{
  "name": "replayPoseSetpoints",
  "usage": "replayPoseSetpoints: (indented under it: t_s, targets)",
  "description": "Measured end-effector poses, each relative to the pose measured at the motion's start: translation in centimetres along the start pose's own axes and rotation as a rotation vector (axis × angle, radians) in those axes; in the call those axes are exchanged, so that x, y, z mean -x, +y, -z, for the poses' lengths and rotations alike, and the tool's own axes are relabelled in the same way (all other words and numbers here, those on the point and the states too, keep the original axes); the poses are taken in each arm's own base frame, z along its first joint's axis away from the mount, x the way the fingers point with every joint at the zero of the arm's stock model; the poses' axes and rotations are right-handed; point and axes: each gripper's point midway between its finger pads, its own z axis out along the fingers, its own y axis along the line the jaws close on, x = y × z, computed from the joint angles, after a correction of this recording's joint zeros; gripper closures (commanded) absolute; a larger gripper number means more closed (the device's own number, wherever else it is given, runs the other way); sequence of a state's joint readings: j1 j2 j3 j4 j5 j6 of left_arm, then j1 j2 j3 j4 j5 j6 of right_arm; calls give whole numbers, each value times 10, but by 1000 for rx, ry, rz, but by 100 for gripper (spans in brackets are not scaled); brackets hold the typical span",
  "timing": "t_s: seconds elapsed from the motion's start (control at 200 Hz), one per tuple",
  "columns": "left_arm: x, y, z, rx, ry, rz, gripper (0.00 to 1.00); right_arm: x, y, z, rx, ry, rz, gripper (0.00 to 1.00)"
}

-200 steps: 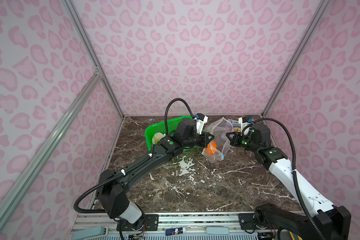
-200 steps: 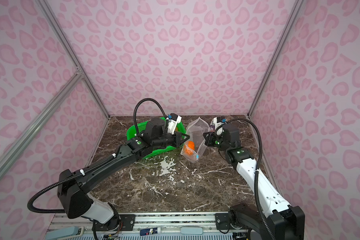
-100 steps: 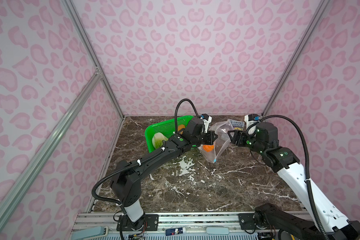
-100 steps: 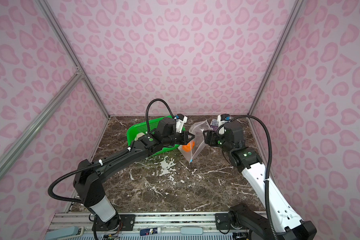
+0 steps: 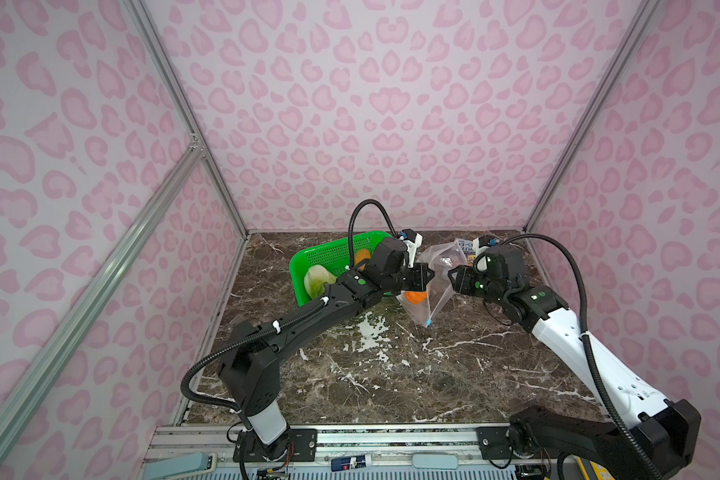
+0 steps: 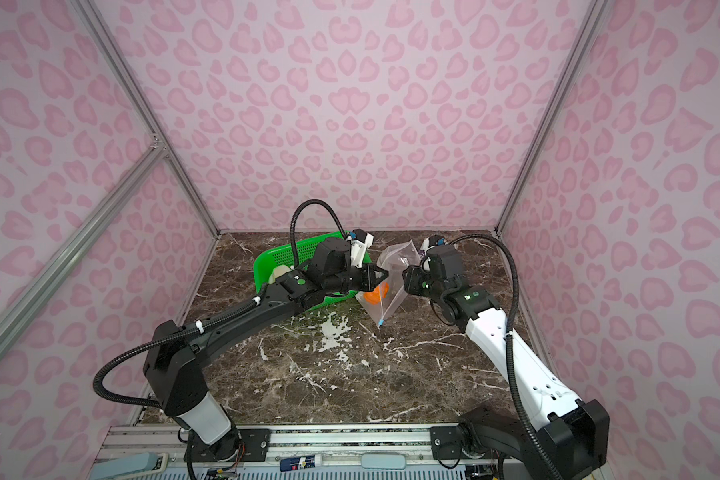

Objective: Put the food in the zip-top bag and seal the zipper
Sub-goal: 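Release the pumpkin into the bag with the left gripper while the right holds it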

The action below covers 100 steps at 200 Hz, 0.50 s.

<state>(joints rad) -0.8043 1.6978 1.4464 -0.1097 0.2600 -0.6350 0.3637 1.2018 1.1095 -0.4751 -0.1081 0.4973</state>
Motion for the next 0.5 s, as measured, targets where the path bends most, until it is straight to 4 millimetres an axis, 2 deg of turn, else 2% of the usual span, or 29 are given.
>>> replayPoseSetpoints:
  t_s: [0.295, 0.44, 0.5]
  targets:
    - [-2, 3, 1, 8, -6, 0, 96, -7, -31, 5, -52, 6, -78, 74]
    - [-2, 3, 2, 11, -11, 7, 96, -14, -26, -1, -17, 36, -95, 74]
    - [-1, 1, 1, 6, -15, 7, 96, -17, -21, -7, 2, 52, -107, 71]
